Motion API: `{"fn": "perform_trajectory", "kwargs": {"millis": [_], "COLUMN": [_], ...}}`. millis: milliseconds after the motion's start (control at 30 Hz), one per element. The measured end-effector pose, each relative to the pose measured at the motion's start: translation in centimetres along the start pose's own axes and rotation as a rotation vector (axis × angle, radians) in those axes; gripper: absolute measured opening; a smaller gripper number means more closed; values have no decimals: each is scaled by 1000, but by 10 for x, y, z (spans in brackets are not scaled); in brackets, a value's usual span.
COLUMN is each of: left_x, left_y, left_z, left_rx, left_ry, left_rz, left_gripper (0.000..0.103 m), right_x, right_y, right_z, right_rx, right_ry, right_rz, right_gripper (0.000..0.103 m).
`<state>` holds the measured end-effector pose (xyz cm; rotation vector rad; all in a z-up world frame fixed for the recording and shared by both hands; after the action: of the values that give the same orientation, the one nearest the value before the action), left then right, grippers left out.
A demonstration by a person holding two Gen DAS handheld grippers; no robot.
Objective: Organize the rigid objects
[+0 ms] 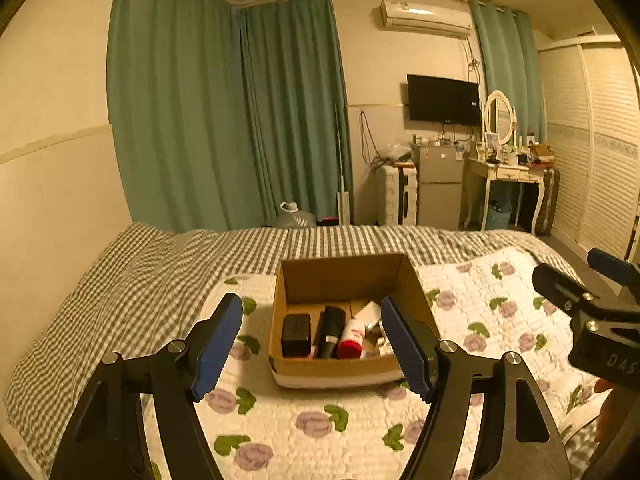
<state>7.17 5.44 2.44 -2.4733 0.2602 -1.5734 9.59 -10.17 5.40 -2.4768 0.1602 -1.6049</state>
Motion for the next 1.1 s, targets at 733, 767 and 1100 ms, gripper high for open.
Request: {"fn": "perform_trajectory", "kwargs": {"millis": [733, 767, 1100], "left_x": [-15, -15, -17], "left_y": [1, 2, 0], "left_z": [6, 6, 7], "left_rx": [-23, -27, 2], "left_ry": [-21, -23, -43], "left_rz": [-5, -3, 13], "left_gripper": [75, 75, 75], "right_x": [-23, -23, -25], "right_y": [16, 16, 12], "right_z": [18, 18, 20], "right_rx": [-38, -39, -42], "right_ry": [-61, -62, -68], "right_rz": [33, 32, 17], "right_gripper": [103, 103, 103]}}
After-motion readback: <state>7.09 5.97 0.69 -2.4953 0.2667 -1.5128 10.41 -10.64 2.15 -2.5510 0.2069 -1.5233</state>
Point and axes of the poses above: each gripper's, at about its wrist camera, not at the fingertips, and z roughly the way its jaws point, y to its right, x to its top, the point moved 8 cm from there along z, roughly the way its jaws point, and after that the axes turned 10 degrees about z, right-handed, at the moved point
